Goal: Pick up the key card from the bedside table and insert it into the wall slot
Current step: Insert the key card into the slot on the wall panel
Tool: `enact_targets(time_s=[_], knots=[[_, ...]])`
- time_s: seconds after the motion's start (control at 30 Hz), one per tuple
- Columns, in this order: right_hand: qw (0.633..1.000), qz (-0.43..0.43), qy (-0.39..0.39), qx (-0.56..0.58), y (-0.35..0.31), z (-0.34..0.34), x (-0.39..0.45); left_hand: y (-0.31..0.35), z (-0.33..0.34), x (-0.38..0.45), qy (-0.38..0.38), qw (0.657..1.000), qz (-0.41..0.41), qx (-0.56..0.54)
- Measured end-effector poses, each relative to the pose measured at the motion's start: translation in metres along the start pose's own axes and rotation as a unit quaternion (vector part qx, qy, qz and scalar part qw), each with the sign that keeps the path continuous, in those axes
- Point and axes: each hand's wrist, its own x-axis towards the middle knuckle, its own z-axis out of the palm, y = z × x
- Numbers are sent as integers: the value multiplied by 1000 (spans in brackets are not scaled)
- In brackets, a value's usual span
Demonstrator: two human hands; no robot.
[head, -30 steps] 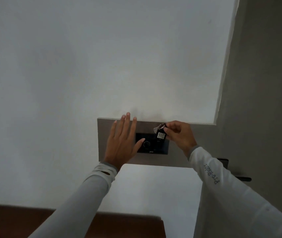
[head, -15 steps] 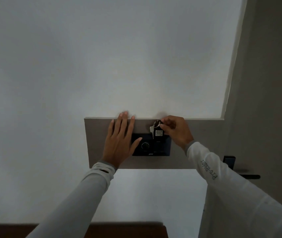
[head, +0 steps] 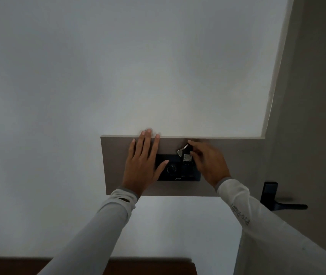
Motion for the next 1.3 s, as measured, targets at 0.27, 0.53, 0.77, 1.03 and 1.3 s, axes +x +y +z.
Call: enact_targets(time_s=[0.27,0.53,0.77,1.03,1.3], knots=[[990,-82,9,-117,0,0,-5,2,1,-1,4,1000,-8,-1],[971,-159,6,-176,-4,-9,-2,6,-9,-2,-15,1000,-8,-6],[974,-143,-58,-165,-14,-20,12,7,-21,-5,-28,1000,-7,-4],[994,24,-97,36,-16,-20,35,4,-21,-5,-25,1000,2,-3],[992,8,-102,70,-8,-16,30,5,-20,-6,-24,1000,4,-7]])
